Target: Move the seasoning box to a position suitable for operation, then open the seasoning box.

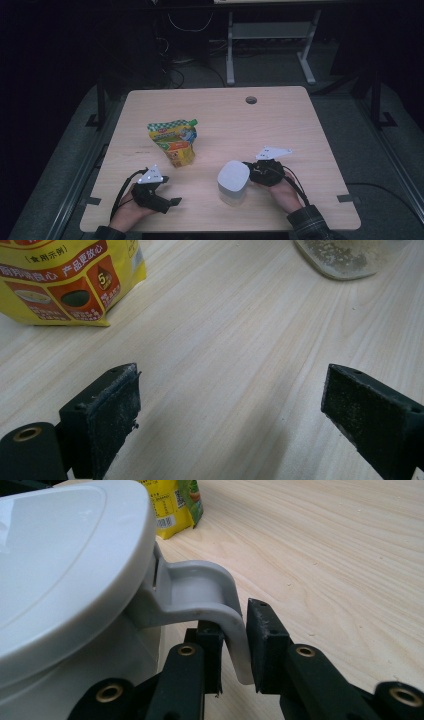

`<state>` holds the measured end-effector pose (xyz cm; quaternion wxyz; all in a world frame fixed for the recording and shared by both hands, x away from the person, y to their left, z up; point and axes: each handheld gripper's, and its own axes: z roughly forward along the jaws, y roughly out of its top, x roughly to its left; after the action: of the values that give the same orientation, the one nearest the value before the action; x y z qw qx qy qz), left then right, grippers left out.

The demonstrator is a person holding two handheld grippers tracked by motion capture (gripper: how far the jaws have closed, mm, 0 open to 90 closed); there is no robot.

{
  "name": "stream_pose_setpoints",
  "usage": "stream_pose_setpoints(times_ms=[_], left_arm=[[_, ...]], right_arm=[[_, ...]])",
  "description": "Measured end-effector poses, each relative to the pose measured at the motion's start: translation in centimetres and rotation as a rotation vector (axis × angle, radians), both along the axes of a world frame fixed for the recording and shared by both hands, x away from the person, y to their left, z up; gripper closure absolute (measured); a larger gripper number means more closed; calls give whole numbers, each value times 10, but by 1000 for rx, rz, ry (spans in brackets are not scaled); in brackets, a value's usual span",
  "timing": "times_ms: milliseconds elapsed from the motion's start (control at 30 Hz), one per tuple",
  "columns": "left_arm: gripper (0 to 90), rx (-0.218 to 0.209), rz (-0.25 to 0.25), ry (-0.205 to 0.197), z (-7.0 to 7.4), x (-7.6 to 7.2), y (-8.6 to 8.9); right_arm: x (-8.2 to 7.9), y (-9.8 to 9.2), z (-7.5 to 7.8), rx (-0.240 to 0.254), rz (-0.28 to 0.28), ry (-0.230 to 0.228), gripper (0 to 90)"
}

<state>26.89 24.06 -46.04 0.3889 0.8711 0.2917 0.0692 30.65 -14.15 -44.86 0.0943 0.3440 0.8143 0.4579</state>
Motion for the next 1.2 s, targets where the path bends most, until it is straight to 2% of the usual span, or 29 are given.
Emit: stream_pose_setpoints(times_ms=[300, 400, 467, 733, 800, 900, 1067, 1200], left_arm=[[85, -4, 3, -1, 0, -1, 3], [85, -3, 2, -3, 0, -1, 3], [85, -2, 3, -2, 1, -1, 3], [84, 14, -4, -7, 0, -2, 2], [85, 7, 3, -5, 0, -3, 1], [85, 1, 8, -3, 0, -2, 3], [85, -7, 14, 3, -1, -4, 6], [85, 0, 20, -2, 0, -5, 6]], right_arm=[[3, -2, -2, 19, 10, 13, 754], [3, -4, -1, 27, 15, 16, 701], [3, -5, 0, 12, 16, 11, 674], [-5, -23, 0, 12, 12, 24, 616], [-8, -28, 0, 7, 13, 20, 605], [-14, -38, 2, 27, 9, 35, 596], [-18, -55, 2, 40, 6, 57, 639], [-21, -66, 4, 40, 15, 46, 752]])
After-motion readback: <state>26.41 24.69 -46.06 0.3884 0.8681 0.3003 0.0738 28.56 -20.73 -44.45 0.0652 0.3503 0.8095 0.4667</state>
